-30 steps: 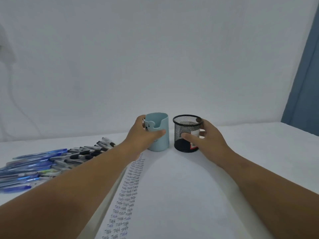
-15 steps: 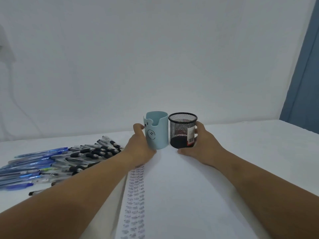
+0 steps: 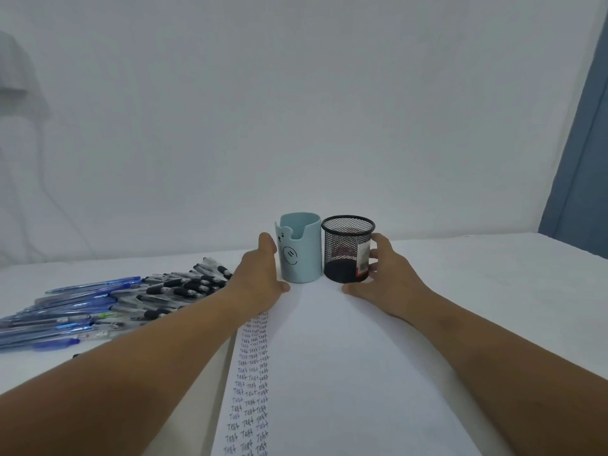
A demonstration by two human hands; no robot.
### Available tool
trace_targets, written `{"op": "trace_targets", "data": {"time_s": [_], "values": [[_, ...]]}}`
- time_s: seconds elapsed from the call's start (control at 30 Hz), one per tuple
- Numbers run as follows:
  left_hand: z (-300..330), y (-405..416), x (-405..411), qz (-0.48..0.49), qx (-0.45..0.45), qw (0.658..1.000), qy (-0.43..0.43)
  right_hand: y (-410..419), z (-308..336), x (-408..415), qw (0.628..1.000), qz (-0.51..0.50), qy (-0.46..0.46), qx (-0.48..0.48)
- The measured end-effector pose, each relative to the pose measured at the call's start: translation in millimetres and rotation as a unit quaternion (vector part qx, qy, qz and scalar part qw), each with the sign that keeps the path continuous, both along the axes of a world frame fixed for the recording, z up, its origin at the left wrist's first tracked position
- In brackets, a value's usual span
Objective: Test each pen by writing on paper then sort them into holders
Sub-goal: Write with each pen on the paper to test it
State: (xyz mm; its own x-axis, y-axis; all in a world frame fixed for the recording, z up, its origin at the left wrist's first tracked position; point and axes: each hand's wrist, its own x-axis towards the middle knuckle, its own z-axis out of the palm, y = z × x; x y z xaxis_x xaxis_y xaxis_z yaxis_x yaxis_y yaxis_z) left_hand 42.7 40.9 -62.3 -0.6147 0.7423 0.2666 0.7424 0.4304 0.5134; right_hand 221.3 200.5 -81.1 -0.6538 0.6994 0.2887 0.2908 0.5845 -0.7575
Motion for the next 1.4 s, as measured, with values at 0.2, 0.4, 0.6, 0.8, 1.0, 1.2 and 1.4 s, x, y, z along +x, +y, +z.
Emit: {"op": "trace_targets", "data": {"time_s": [0.2, 0.4, 0.6, 0.8, 1.0, 1.2, 1.4], "values": [[-1, -6, -5, -0.025, 0.016, 0.998, 0.049, -13, 5, -2, 1.0, -0.026, -0.007, 0.005], [35, -46, -5, -0.083, 0.145, 0.985, 0.053, -42, 22, 3, 0.95, -0.072, 0.201, 0.228], [44, -147, -41, -0.151, 0.031, 0.985, 0.075, -108, 38, -23, 0.958, 0.154, 0.083, 0.226], [13, -210, -81, -0.169, -0.086, 0.978, 0.092, -150, 43, -80, 0.954, 0.237, -0.091, 0.16], [2, -219, -88, -0.16, -0.035, 0.985, 0.049, -153, 50, -142, 0.968, 0.184, -0.149, 0.083], [-6, -220, -86, -0.15, -0.015, 0.985, 0.087, -146, 56, -185, 0.95, 0.167, -0.253, 0.074], [-17, -209, -91, -0.127, -0.084, 0.97, 0.191, -138, 50, -206, 0.959, 0.189, -0.202, 0.061]]}}
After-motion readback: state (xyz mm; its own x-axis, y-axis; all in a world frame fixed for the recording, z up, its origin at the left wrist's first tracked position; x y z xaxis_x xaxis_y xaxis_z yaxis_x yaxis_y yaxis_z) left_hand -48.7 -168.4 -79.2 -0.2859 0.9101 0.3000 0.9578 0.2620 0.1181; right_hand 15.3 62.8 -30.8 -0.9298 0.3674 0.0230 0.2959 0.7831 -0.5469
